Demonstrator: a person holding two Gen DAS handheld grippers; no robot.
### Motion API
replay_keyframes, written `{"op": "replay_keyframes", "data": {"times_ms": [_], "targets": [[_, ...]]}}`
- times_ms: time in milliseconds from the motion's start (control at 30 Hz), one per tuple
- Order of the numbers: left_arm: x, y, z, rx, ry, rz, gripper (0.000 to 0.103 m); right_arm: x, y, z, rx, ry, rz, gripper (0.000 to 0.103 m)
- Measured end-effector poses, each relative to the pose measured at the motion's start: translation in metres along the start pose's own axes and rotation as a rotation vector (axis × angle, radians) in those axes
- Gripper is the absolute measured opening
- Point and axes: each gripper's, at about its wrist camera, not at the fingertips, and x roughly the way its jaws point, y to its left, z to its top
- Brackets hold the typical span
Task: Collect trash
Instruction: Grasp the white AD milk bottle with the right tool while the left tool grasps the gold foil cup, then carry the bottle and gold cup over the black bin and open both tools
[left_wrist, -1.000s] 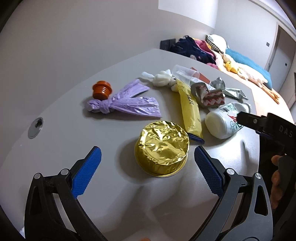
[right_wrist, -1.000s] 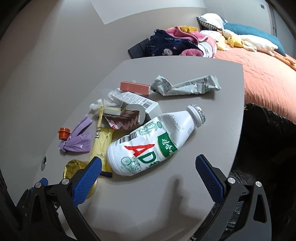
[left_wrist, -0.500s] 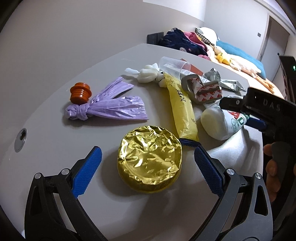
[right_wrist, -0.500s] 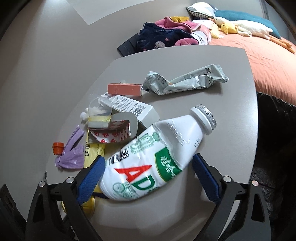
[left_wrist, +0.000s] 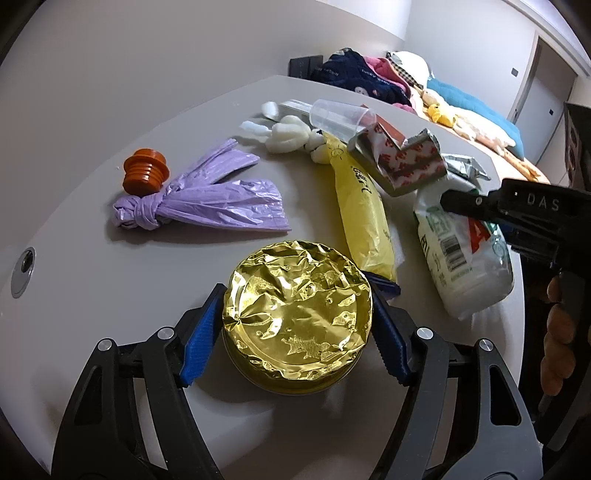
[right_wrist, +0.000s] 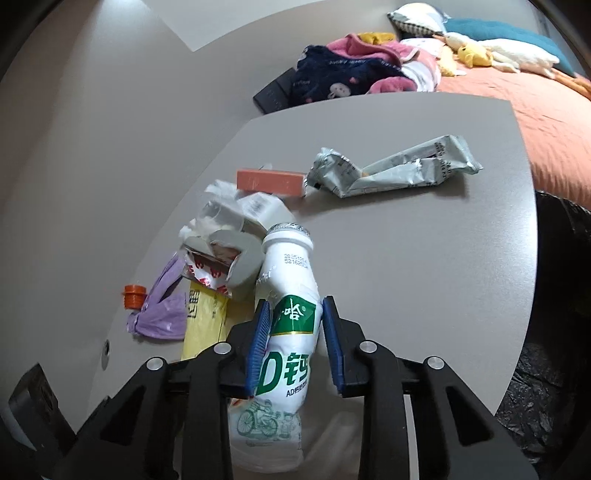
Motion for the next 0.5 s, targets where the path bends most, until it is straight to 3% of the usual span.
{"op": "replay_keyframes", "data": {"times_ms": [500], "targets": [[-0.041,-0.012,-0.001,-0.021,-0.076,-0.027,0.071,-0.046,-0.012,-0.002,0.006,-0.070,0.031,0.030]]}}
